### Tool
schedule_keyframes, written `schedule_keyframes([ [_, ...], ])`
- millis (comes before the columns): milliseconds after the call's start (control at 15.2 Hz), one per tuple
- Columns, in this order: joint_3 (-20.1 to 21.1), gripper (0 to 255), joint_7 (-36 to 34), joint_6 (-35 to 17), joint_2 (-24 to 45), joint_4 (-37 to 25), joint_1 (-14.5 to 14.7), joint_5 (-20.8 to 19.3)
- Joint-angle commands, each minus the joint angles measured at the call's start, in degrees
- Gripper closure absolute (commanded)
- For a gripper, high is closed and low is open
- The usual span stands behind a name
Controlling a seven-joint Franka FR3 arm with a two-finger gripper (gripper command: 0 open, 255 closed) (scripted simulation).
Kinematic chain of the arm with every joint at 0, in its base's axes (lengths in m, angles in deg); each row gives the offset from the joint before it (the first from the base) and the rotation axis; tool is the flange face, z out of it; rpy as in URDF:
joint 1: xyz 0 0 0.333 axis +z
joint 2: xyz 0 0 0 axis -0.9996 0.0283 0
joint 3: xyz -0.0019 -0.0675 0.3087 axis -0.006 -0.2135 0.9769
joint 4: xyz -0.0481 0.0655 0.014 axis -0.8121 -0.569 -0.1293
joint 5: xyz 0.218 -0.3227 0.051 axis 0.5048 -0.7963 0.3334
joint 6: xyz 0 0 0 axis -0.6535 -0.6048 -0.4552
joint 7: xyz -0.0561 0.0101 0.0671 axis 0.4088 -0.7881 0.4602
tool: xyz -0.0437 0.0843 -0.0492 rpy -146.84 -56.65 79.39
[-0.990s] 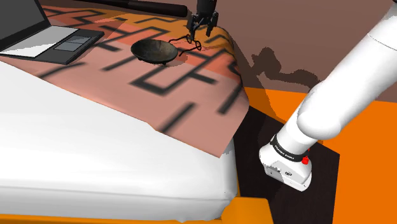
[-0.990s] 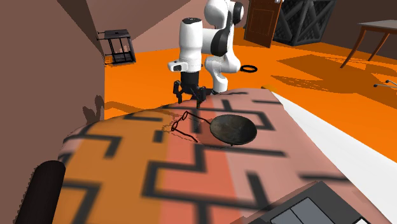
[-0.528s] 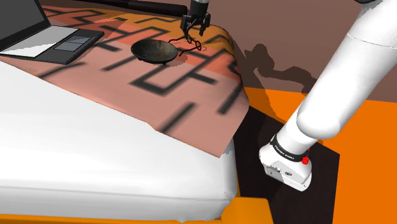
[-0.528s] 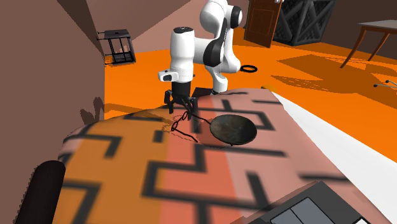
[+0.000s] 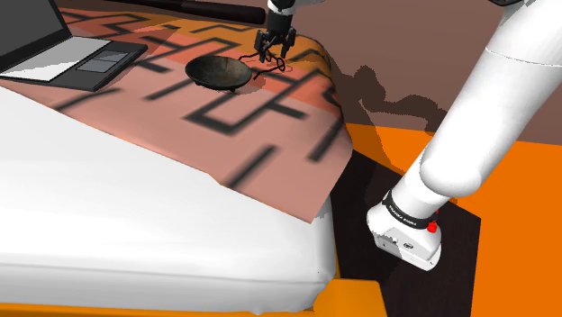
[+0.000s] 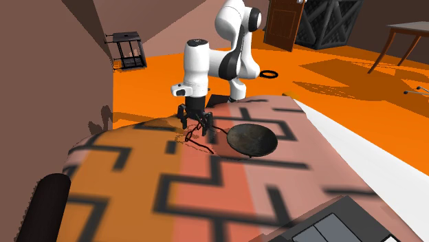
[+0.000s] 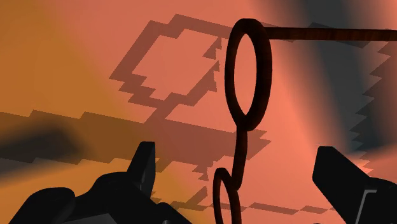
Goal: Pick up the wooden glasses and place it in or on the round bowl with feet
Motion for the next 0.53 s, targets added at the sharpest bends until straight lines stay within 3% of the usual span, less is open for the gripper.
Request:
schedule_keyframes([
  [0,0.00,0,0.00,-0.08,0.03,0.04,0.00,0.00],
  [198,0.00,0,0.00,-0.07,0.03,0.04,0.00,0.00],
  [264,0.00,255,0.00,-0.07,0.03,0.04,0.00,0.00],
  [462,0.00,255,0.00,-0.07,0.03,0.04,0.00,0.00],
])
